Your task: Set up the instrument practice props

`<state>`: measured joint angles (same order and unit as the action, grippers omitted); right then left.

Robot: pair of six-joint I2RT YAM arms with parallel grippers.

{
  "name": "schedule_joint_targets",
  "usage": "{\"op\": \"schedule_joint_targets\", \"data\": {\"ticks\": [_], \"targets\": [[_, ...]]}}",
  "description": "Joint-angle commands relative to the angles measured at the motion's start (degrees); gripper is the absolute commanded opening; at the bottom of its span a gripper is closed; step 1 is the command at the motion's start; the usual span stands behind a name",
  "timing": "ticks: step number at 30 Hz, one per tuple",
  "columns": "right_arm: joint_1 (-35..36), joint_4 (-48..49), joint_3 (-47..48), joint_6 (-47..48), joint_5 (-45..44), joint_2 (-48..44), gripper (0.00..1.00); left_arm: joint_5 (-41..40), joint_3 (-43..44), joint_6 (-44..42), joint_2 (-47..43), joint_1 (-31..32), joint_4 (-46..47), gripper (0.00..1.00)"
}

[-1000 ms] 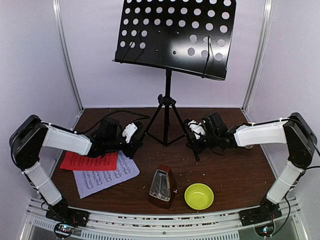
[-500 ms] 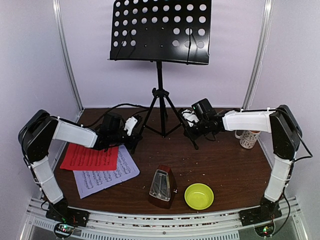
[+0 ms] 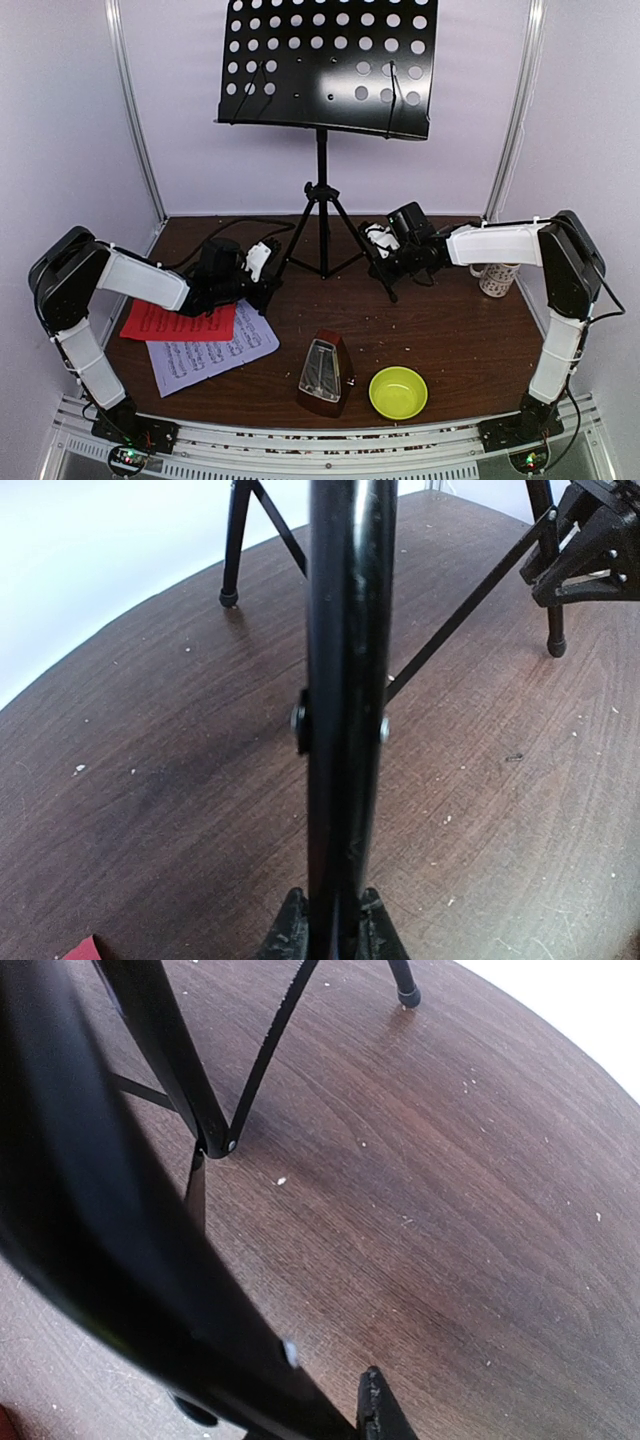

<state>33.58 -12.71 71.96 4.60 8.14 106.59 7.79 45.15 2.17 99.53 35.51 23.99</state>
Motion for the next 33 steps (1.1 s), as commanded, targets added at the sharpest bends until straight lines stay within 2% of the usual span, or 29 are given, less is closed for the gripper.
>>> {"op": "schedule_joint_targets", "data": {"ticks": [1,8,14,20,23,28,31,33], "targets": [[-7.22,-7.94,-1.94,-11.82,-11.75,-0.54,0.01,1.72,-2.90,5.02,-0.46,2.78,-12.13,0.00],[-7.22,-8.28,-6.08,-12.79,-12.42,-4.18,0.03,0.16,-5.67,9.37,-2.30,7.67,-10.96,0.00],[-7.22,-8.42,-8.10,-13.89,-12.98,-5.27,0.09,0.13,-7.63,12.60,-2.71,11.06,-9.01,0.00],[-7.22,-7.81,-9.01,-13.71,-12.87,-6.50,0.14,-0.04,-7.23,12.67,-2.87,13.51,-9.84,0.00],[-7.22,-7.26,-9.63,-13.53,-12.44,-7.15,0.19,-0.23,-7.06,12.91,-3.02,14.81,-10.45,0.00],[-7.21,-6.72,-10.41,-12.55,-11.94,-8.62,0.30,-0.65,-6.91,14.19,-3.81,15.55,-11.29,0.19],[-7.22,-6.74,-10.91,-11.63,-11.55,-9.98,0.44,-2.37,-7.16,14.35,-5.76,15.60,-12.36,0.31],[-7.22,-6.80,-11.44,-11.33,-11.07,-11.06,0.52,-4.84,-7.17,14.89,-7.73,15.57,-13.60,0.43]]}}
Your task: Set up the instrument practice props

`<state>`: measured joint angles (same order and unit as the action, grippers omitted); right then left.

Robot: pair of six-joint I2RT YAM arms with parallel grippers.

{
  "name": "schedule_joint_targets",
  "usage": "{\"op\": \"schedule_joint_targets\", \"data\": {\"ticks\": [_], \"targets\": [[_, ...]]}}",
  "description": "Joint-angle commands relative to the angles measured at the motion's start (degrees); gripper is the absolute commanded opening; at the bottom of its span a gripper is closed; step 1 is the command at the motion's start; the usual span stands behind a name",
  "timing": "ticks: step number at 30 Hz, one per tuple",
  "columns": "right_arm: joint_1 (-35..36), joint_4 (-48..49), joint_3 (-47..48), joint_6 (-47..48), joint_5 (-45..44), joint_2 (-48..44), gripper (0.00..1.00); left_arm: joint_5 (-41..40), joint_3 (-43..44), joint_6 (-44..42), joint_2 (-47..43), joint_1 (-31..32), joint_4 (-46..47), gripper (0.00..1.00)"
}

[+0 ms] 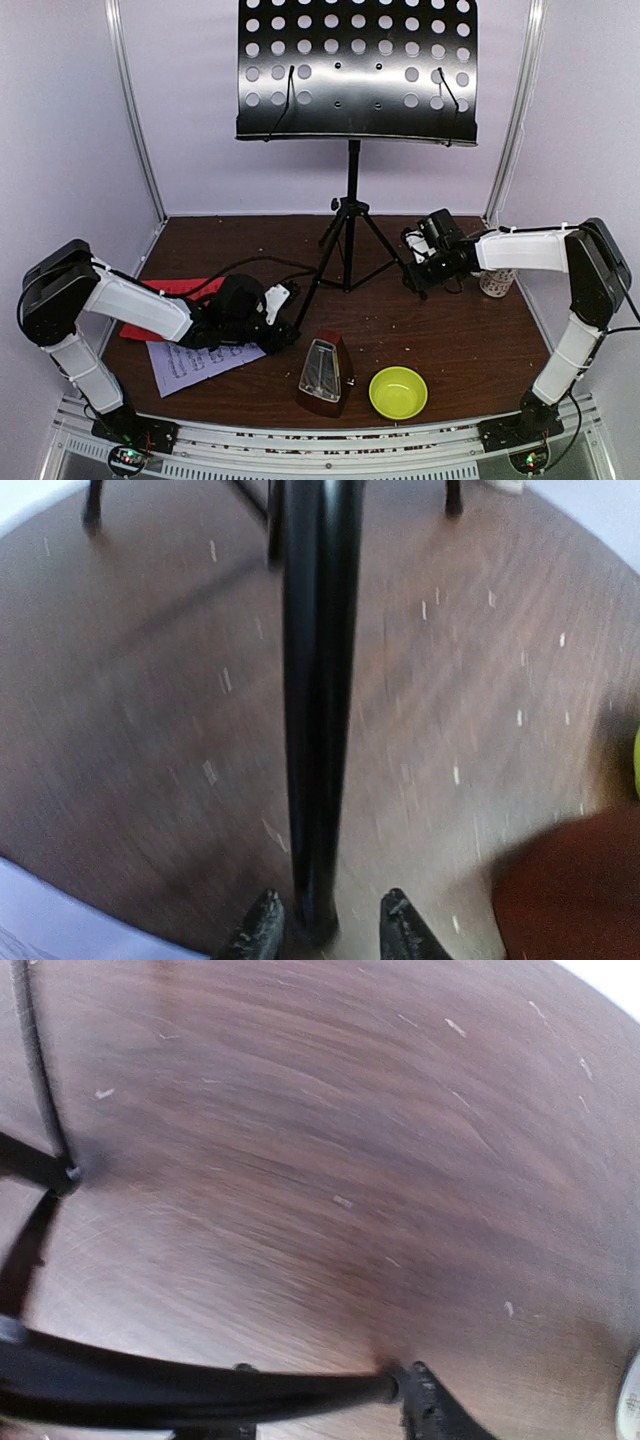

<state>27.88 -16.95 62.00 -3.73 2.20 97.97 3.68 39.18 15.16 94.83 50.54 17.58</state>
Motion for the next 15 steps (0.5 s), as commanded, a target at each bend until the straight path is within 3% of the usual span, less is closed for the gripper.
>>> {"op": "schedule_joint_targets", "data": {"ticks": [1,8,15], "targets": [[-1.56,-2.52,-1.71,-2.92,-4.69,-2.99,0.54,-1.74,-1.20,1.97,-4.20,0.48,-7.76,0.48],[-1.34,-1.18,-3.94,-3.79,-3.25,-9.25,0.68,-8.23,0.47,4.78,-11.91,-2.93,-18.01,0.65],[-1.25,0.75,-5.62,-3.52,0.47,-13.67,0.70,-4.07,2.60,11.51,-15.64,-15.07,-30.66,0.68]]}}
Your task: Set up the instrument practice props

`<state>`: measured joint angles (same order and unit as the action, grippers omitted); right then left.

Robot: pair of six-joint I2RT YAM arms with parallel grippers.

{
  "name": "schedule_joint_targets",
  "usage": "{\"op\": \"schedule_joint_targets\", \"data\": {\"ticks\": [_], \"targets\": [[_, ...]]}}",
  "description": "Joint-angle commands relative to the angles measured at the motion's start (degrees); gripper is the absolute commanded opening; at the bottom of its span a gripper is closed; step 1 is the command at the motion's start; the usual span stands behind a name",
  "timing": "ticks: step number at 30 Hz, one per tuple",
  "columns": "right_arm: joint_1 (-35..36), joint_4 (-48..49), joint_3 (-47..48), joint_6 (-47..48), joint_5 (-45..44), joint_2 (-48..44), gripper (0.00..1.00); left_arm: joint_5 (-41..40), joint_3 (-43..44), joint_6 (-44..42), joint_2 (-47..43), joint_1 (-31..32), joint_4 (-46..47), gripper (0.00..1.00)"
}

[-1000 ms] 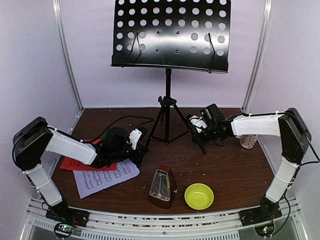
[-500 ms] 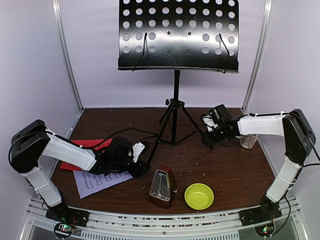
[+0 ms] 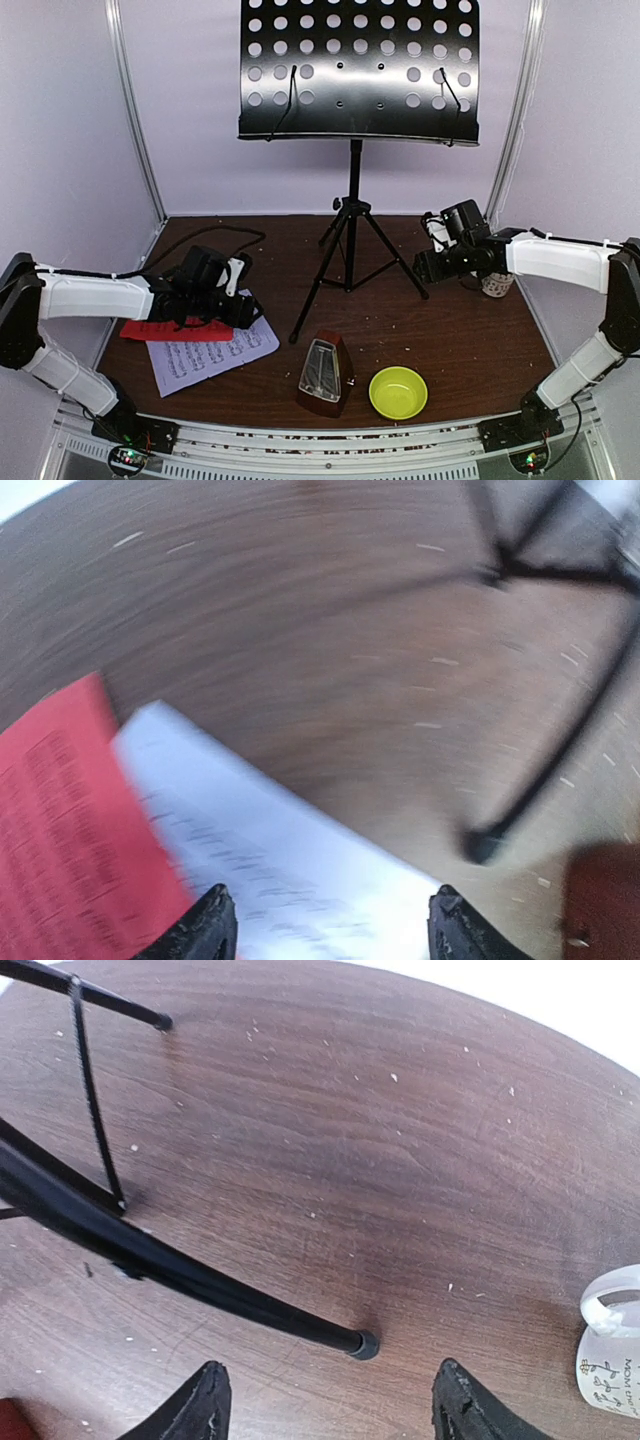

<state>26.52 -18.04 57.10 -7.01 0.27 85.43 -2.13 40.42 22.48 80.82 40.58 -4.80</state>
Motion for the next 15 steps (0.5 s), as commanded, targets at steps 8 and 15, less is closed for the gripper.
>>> {"op": "schedule_joint_targets", "data": {"ticks": [8,15], "targets": [[0.69,3.11,0.54,0.12,9.12,-2.64,0.72,4.69,3.33,5.21,-1.14,-14.70,-17.39,0.69],[1.57,4.54,-1.14,-2.13,11.26,-7.33,0.72,9.27,5.73,4.88,5.19,-18.06,-19.25,0.69]]}}
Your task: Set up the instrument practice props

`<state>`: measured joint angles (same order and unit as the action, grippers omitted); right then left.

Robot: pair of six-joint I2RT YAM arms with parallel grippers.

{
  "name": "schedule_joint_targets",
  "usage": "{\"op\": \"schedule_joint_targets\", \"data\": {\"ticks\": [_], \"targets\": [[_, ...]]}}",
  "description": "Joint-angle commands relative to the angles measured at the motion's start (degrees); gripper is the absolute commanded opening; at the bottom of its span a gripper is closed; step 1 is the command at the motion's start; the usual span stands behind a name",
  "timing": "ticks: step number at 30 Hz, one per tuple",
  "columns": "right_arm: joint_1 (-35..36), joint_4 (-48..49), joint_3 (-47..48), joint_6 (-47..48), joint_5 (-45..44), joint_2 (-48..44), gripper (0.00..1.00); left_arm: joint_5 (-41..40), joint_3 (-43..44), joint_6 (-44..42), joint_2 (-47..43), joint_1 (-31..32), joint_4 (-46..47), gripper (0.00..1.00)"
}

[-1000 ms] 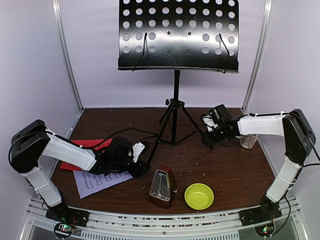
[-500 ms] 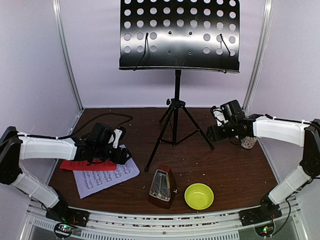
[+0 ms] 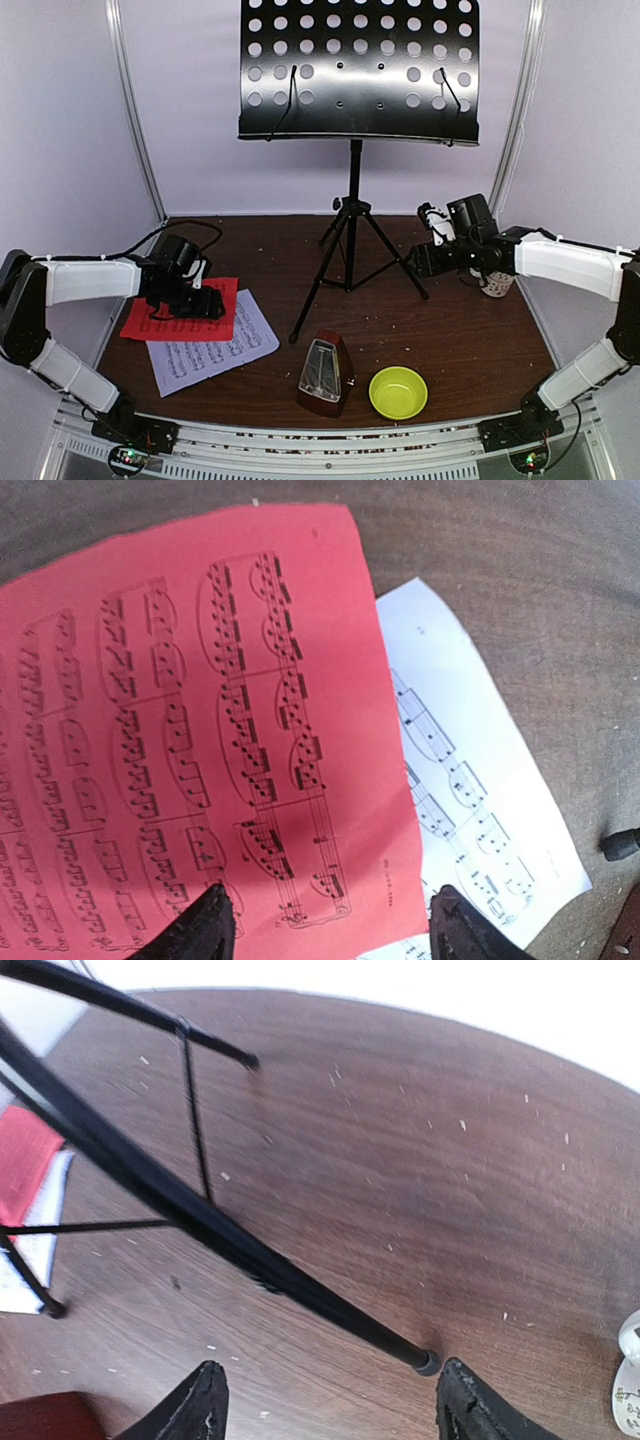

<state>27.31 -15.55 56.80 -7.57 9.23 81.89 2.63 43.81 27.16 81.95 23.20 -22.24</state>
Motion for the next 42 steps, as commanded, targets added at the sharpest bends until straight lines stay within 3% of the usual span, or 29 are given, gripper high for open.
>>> {"op": "schedule_joint_targets", "data": {"ticks": [1,8,16,19,22,26,34,40,42], "targets": [[1.00,2.17,-1.14,-1.91,2.47,-4.33,0.72,5.82,2.90,-0.19,5.59,-0.69,-1.68,0.68],[2.45,2.93,-3.31,-2.85,2.35,-6.99,0.72,12.99,7.05,-1.32,13.49,-0.29,3.72,0.63],[3.58,3.36,-2.81,-3.50,1.98,-6.39,0.72,18.76,23.38,-7.17,25.78,4.91,-1.86,0.59],[3.79,3.34,-2.59,-3.50,1.71,-6.21,0.72,21.84,25.32,-8.51,26.42,5.80,-1.79,0.57],[3.97,3.10,-2.36,-3.35,1.55,-6.19,0.72,20.59,22.18,-5.90,20.81,4.96,0.40,0.59],[4.13,3.00,-2.37,-3.04,1.36,-6.47,0.73,16.59,10.51,2.18,8.80,-2.57,4.92,0.63],[4.52,3.30,-2.89,-2.84,0.54,-7.41,0.73,1.25,2.46,7.40,-5.06,-21.09,-7.48,0.69],[4.57,3.57,-3.73,-3.40,-0.07,-8.51,0.74,1.54,-4.85,12.62,-15.84,-36.80,-10.25,0.74],[4.64,4.04,-4.25,-3.94,-0.04,-8.83,0.74,1.63,-7.10,13.84,-19.77,-40.66,-10.82,0.86]]}}
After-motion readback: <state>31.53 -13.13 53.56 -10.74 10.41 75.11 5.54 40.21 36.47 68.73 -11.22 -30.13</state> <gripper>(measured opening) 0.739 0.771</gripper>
